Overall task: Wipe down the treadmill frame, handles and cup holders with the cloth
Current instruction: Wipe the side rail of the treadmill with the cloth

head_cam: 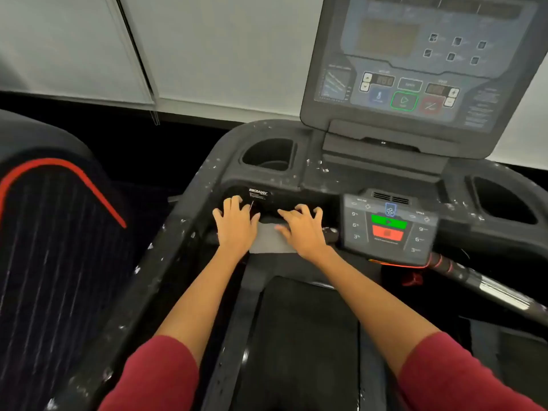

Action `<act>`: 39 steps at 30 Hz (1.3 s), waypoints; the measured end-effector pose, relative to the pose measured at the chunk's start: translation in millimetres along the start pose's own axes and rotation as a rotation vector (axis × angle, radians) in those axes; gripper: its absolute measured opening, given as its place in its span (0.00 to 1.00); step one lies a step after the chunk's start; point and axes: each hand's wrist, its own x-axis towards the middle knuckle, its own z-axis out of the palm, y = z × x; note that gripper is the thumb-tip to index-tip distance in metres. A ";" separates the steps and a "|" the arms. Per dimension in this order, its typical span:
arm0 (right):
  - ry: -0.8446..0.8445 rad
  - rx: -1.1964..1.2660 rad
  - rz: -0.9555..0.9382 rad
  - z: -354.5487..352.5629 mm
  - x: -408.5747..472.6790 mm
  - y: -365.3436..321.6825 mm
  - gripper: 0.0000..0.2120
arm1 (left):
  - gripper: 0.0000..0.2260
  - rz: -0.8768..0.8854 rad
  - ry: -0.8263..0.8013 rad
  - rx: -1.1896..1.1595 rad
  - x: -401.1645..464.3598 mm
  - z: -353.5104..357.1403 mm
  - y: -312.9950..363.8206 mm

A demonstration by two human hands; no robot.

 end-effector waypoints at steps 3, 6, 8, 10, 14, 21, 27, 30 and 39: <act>-0.040 -0.040 -0.027 7.5 -3.8 -0.8 0.24 | 0.20 -0.034 -0.091 0.062 -0.3 11.0 -0.5; -0.014 -0.016 -0.037 15.5 -7.1 -0.8 0.23 | 0.23 -0.037 -0.142 0.072 -2.0 20.1 -1.7; 0.020 0.004 -0.042 17.3 -6.9 0.1 0.22 | 0.23 -0.047 -0.146 0.036 -1.8 23.2 -4.3; 0.048 0.049 -0.040 18.5 -7.9 -1.7 0.20 | 0.22 -0.065 -0.130 -0.041 -3.9 25.1 -4.8; 0.121 0.124 -0.046 17.9 -10.0 -9.1 0.14 | 0.14 -0.088 -0.039 -0.231 -5.1 25.5 -0.7; 0.266 0.373 -0.017 9.9 -19.8 -13.8 0.07 | 0.08 -0.108 0.060 -0.652 -20.7 10.7 17.0; 0.330 0.750 0.142 -2.1 -51.9 -25.0 0.06 | 0.09 -0.030 0.214 -0.839 -48.7 -12.4 39.7; 0.349 0.876 0.205 -5.3 -70.8 -33.0 0.07 | 0.09 0.002 0.263 -0.890 -67.0 -19.6 50.3; 0.009 1.985 0.435 -48.4 -159.1 -58.5 0.29 | 0.18 0.023 0.150 -1.023 -156.9 -49.7 83.1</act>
